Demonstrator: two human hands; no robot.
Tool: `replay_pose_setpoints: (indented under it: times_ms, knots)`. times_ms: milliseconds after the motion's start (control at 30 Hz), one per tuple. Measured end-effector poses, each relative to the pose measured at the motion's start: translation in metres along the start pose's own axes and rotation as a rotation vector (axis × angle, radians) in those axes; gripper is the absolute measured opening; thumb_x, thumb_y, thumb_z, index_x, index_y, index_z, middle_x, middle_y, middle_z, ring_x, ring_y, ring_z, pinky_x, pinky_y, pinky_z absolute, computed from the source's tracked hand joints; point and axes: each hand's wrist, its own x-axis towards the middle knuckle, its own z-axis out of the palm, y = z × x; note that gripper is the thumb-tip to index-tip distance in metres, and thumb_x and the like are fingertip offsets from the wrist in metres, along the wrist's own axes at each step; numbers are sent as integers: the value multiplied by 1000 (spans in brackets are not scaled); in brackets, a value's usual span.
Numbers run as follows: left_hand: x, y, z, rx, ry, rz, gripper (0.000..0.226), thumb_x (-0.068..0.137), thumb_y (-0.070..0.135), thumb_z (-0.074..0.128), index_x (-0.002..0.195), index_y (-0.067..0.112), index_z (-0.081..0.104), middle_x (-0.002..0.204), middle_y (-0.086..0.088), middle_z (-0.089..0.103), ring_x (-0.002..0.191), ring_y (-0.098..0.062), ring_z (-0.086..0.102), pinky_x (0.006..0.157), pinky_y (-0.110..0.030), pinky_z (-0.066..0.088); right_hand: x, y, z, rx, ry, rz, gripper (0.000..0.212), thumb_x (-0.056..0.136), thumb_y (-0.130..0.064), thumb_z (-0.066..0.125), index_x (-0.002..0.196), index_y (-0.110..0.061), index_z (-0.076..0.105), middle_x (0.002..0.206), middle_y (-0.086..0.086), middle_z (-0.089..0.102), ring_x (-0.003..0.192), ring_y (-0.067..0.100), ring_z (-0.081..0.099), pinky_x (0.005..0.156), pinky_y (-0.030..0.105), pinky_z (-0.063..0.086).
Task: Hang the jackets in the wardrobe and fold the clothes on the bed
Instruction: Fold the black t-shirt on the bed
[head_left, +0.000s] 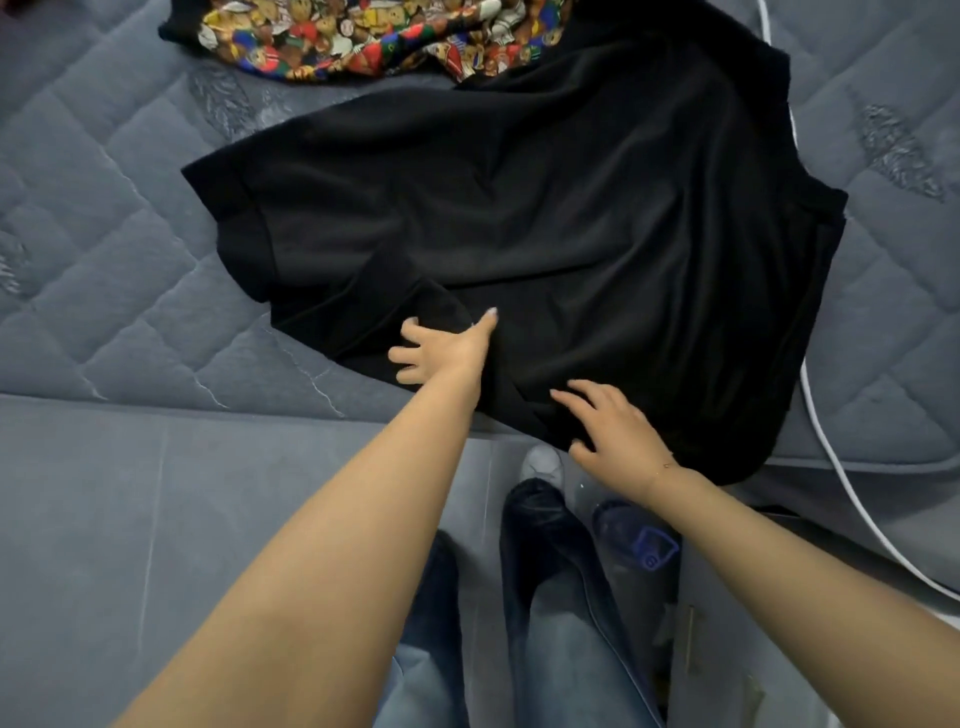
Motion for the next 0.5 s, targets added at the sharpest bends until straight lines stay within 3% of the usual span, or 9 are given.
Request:
replay_pose_setpoints:
  times_ms: [67,133,233,333,400,500]
  knots:
    - [12,-10,3,-93,154,74,45,84,41,67,118,22,45,138,-6,28,115,-29,37,88,-38,38,7,-5,2,-24,-30,32,57,94,-23,49,149,-25,34,157,-1,20,143,21,18,113,37,29]
    - [20,-29,-1,-314,191,177,14,89,20,60,97,19,48,123,-3,39,98,-20,42,82,-34,40,8,-4,2,-11,-28,57,54,95,-20,48,148,-25,37,156,-1,21,142,21,18,113,37,31]
    - [13,-77,-21,-710,132,182,18,89,0,56,88,17,49,95,-1,52,84,-16,48,75,-24,44,6,-4,-1,0,-78,61,53,96,-17,47,147,-25,38,156,-1,22,142,20,19,110,37,35]
    - [4,-126,-42,-1092,45,-82,30,89,-8,55,115,8,54,115,-9,62,102,-22,60,96,-35,51,15,-11,-16,37,-86,44,46,97,-14,45,142,-21,46,147,-2,36,135,19,30,105,35,41]
    - [-2,-145,-54,-1260,-12,-190,44,89,1,63,131,11,52,124,-10,64,105,-20,65,89,-34,55,29,-24,-33,65,-77,-15,41,97,-11,45,136,-19,52,137,-3,46,128,18,39,102,34,42]
    - [-4,-145,-70,-1361,-89,-197,45,86,25,74,129,22,58,118,1,70,106,-16,67,86,-32,56,67,-56,-63,54,-30,-166,35,96,-9,48,129,-17,58,130,-2,51,122,17,45,100,32,43]
